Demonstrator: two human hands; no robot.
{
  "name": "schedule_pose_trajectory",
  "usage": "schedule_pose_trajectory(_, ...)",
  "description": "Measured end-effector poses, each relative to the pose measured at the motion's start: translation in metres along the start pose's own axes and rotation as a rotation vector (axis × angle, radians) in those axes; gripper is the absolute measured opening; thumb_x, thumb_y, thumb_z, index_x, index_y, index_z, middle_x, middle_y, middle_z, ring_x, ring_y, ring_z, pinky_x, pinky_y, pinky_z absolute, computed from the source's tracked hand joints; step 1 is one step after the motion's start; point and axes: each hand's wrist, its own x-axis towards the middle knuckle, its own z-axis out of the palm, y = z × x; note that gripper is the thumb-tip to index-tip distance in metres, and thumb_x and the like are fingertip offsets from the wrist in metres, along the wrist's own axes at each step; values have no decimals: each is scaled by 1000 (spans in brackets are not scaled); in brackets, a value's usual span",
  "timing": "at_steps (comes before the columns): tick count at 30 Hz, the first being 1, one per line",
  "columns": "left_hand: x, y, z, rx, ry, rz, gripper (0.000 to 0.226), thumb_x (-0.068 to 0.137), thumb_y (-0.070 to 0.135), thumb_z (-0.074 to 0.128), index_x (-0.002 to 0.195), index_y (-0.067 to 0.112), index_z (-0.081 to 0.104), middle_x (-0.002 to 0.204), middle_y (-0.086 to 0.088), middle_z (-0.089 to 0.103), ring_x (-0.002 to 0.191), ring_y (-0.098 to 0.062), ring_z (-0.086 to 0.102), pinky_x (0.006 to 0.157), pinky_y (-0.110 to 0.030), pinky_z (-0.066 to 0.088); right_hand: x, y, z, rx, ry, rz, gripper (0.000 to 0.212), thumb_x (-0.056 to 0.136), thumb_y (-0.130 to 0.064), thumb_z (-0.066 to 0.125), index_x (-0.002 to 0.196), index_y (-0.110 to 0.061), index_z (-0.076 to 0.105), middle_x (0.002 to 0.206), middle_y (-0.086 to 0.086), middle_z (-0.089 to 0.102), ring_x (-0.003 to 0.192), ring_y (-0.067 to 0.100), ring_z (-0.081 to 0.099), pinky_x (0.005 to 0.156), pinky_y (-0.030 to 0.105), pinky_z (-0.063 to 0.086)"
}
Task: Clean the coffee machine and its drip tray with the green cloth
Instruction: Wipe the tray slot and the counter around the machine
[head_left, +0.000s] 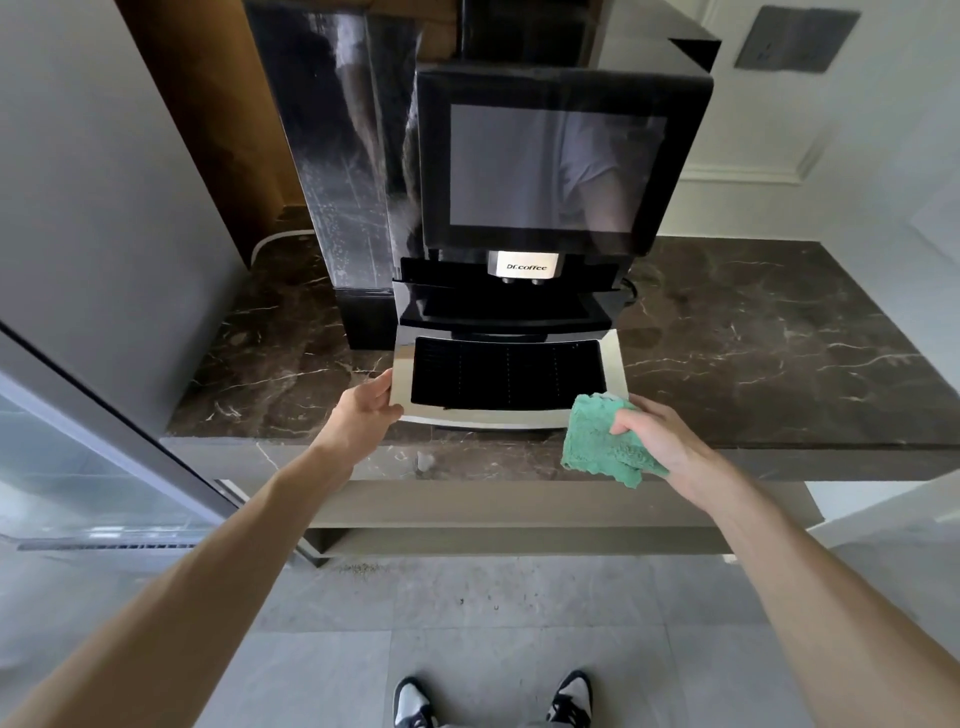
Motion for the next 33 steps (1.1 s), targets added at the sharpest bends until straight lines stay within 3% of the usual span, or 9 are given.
schedule_pose_trajectory(4,-8,0,2,-71,-22,37,50,107,11,48,130,54,57,111,43,65,116,16,53,107,-24,33,-4,2,0,-72,-8,0,23,89,-13,60,103,-28,69,112,-3,69,111,23,62,98,45,46)
schedule_pose_trajectory(11,-4,-2,-8,-75,-11,11,54,103,31,58,156,34,44,156,14,47,143,-13,45,120,-40,32,-7,-5,2,-95,98,-53,22,87,-14,61,105,-23,71,115,6,70,95,15,60,84,38,46)
schedule_pose_trajectory(15,-9,6,-7,17,11,115,53,100,32,66,148,45,50,117,27,72,102,4,63,105,-30,48,-10,-9,2,-174,130,-89,27,85,-14,60,108,-6,70,114,29,64,87,31,58,72,36,37)
schedule_pose_trajectory(17,-14,6,-9,74,17,152,59,97,29,71,149,43,47,88,32,72,77,14,62,91,-20,51,-14,-13,4,-221,120,-105,24,84,-15,60,101,0,66,87,24,58,76,25,50,68,35,34)
schedule_pose_trajectory(20,-18,4,-19,104,1,198,87,89,26,80,159,33,30,101,40,70,97,21,62,106,-21,47,-23,-25,9,-223,144,-131,15,83,-12,60,73,-4,52,63,0,41,61,17,36,59,32,27)
schedule_pose_trajectory(23,-21,1,-35,259,45,246,94,86,31,83,159,37,23,101,33,72,98,12,67,99,-21,49,-31,-40,16,-232,162,-209,28,82,-11,59,63,-17,38,50,-9,30,48,12,28,52,28,24)
schedule_pose_trajectory(26,-24,-3,-49,368,181,299,81,84,37,83,155,35,43,101,17,73,91,-12,72,85,-23,56,-36,-53,26,-288,174,-240,22,82,-13,56,66,-16,41,50,-9,33,42,8,29,50,26,26)
schedule_pose_trajectory(29,-27,-2,-64,338,282,364,52,90,31,78,139,29,61,95,9,73,87,-5,72,70,-5,52,-40,-60,38,-291,199,-258,17,83,-16,56,70,-13,47,56,-6,41,47,10,37,51,27,29)
schedule_pose_trajectory(33,-27,2,-95,529,448,359,12,94,37,72,102,30,66,88,1,79,76,-16,74,59,-31,58,-43,-67,53,-210,178,-268,14,85,-14,57,73,-8,52,62,-2,45,57,16,41,56,29,31)
